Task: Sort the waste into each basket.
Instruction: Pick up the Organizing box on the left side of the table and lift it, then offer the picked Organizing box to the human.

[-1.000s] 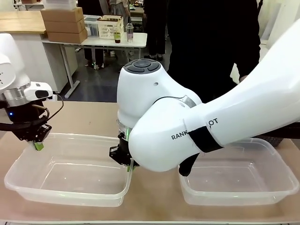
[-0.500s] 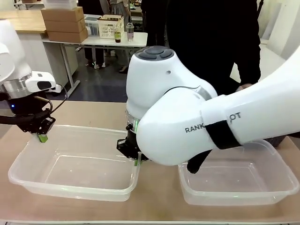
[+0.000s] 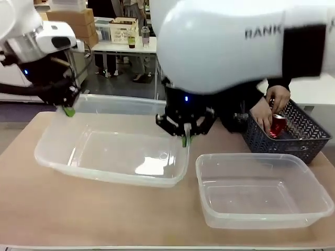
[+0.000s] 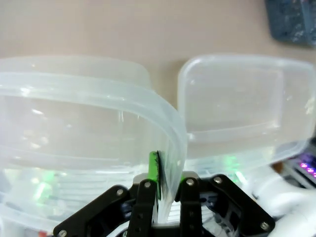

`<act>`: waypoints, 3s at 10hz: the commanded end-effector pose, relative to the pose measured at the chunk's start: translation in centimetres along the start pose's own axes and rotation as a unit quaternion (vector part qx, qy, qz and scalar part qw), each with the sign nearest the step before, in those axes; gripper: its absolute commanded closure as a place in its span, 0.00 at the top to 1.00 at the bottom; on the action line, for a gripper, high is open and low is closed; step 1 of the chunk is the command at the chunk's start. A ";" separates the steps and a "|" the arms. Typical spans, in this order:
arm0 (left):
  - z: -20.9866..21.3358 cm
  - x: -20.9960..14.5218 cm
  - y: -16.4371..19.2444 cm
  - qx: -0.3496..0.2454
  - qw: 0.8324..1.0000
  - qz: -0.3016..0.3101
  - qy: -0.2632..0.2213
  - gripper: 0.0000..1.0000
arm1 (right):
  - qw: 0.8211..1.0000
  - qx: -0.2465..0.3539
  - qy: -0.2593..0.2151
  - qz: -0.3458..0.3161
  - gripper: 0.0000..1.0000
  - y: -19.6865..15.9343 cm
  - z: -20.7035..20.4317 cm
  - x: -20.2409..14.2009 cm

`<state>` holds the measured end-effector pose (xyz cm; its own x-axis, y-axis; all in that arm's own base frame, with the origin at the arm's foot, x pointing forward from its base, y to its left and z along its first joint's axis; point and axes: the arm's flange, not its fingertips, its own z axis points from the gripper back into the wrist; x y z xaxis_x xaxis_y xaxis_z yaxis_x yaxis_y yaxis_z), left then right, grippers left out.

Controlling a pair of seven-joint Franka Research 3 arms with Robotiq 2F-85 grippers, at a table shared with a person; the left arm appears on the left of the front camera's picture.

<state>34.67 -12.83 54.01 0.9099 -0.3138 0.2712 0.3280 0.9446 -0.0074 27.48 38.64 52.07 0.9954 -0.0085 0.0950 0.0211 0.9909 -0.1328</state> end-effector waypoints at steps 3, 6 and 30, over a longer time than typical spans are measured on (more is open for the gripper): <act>-1.1 -0.9 0.0 0.001 1.000 -0.009 0.010 0.00 | 1.000 0.007 -0.006 -0.015 0.00 0.2 -0.9 -1.4; -1.1 0.6 -2.1 -0.016 0.997 0.050 0.056 0.06 | 0.999 0.017 0.020 0.025 0.05 -1.6 -1.7 1.4; -8.2 10.8 -12.0 -0.002 0.969 0.135 0.208 0.06 | 0.993 0.050 0.105 -0.007 0.05 -14.8 -6.5 8.4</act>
<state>43.08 -28.47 49.27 0.9833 -0.0753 -0.1656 0.0712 0.9970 -0.0306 36.21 22.45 47.81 0.9926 -0.0433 -0.1138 0.0405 0.9988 -0.0273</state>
